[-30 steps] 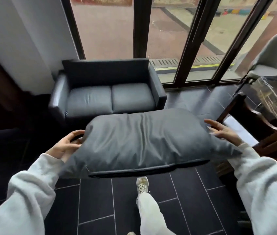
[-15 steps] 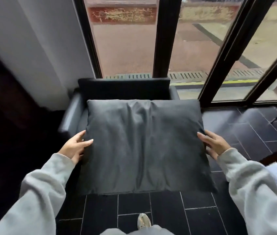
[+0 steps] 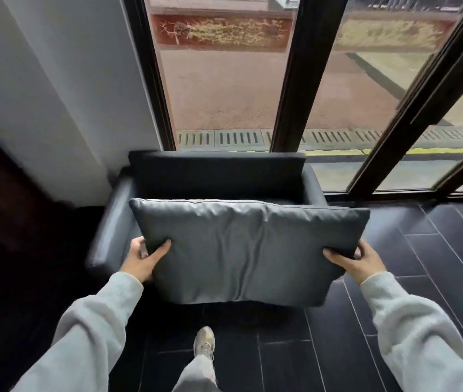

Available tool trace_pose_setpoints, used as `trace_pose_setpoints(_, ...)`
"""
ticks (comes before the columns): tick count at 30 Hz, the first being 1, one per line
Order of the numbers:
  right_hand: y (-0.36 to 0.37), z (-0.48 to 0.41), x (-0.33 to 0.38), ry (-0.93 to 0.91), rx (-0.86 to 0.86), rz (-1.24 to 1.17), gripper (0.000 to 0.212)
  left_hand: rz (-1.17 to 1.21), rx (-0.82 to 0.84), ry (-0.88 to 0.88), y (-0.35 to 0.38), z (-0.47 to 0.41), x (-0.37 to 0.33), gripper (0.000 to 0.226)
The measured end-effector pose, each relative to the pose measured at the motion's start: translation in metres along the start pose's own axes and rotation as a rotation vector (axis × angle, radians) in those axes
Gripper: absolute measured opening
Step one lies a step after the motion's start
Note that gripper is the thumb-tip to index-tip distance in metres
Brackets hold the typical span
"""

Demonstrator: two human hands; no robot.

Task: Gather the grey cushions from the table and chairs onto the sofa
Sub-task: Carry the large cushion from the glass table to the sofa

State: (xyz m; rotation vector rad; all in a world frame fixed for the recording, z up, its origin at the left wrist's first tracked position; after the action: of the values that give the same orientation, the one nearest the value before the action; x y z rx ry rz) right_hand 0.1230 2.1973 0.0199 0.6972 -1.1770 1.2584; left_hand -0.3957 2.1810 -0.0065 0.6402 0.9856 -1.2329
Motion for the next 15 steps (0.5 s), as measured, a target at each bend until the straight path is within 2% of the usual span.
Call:
trace_pose_setpoints(3,0.007,-0.034,0.008,0.051,-0.076,-0.011,0.031,-0.081,0.035,0.010,-0.001,-0.061,-0.018,0.094)
trace_pose_setpoints(6,0.016,-0.058,0.022,0.061,-0.145,0.008,0.045,-0.142,0.109,0.008,0.012,-0.103,-0.034,0.085)
trace_pose_setpoints(12,0.033,-0.128,0.049,0.051,-0.136,0.089,0.044,-0.218,0.119,0.075,0.053,-0.187,-0.079,0.038)
trace_pose_setpoints(13,0.033,-0.147,0.052,0.052,-0.139,0.104,0.042,-0.210,0.123,0.067,0.063,-0.200,-0.085,0.044)
trace_pose_setpoints(15,0.033,-0.185,0.060,0.057,-0.156,0.114,0.034,-0.179,0.108,0.062,0.081,-0.227,-0.100,0.074)
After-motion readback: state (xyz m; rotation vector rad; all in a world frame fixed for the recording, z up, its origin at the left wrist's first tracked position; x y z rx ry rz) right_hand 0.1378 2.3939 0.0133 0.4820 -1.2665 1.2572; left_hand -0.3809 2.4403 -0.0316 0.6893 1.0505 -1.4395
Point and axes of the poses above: each hand's wrist, its own z-axis away from the middle knuckle, its own y-axis out of the palm, x = y × z, the point moved 8 cm from there along -z, towards the middle knuckle, and after that the axes turned 1 degree about -z, right-handed, at the moved point
